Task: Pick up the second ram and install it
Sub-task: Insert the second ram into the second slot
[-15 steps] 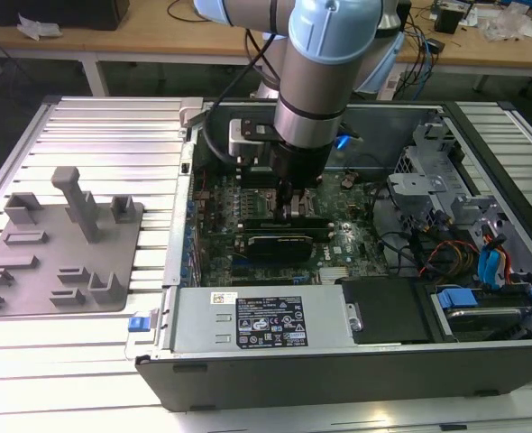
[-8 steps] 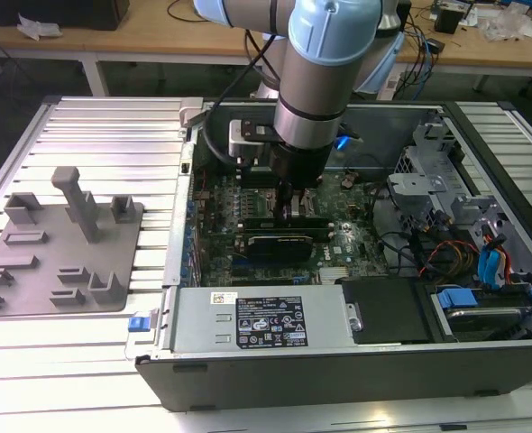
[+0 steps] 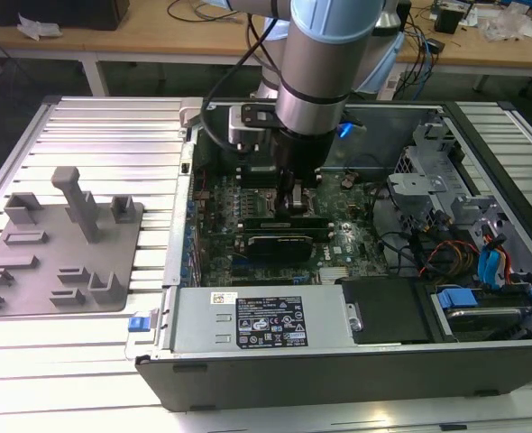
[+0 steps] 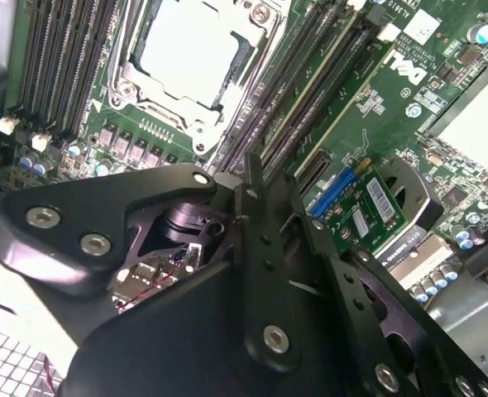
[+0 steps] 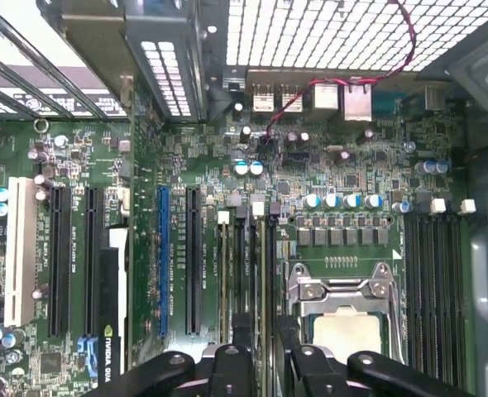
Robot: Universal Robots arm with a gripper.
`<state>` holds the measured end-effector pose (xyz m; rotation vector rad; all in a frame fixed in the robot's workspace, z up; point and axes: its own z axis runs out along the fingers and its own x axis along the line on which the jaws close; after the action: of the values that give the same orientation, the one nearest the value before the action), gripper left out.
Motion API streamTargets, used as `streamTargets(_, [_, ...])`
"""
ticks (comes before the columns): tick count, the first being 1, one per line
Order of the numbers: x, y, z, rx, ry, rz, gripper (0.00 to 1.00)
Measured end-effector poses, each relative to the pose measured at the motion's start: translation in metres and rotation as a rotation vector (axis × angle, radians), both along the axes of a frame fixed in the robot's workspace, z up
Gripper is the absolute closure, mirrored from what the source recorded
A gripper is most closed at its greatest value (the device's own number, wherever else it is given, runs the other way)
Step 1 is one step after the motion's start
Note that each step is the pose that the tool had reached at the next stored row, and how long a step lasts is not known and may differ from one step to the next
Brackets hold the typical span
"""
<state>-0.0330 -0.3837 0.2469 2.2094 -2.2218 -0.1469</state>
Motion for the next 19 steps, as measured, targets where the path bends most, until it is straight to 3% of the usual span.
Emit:
streamTargets(4, [0.013,0.0000,-0.0002,0.0000,0.0001,0.000,0.76])
streamTargets(10, [0.014,0.0000,-0.0002,-0.0001,0.0000,0.000,0.78])
streamTargets(12, [0.015,0.0000,-0.0002,-0.0001,0.0000,0.000,0.92])
streamTargets(19, [0.017,0.0000,-0.0002,-0.0001,0.0000,0.000,0.92])
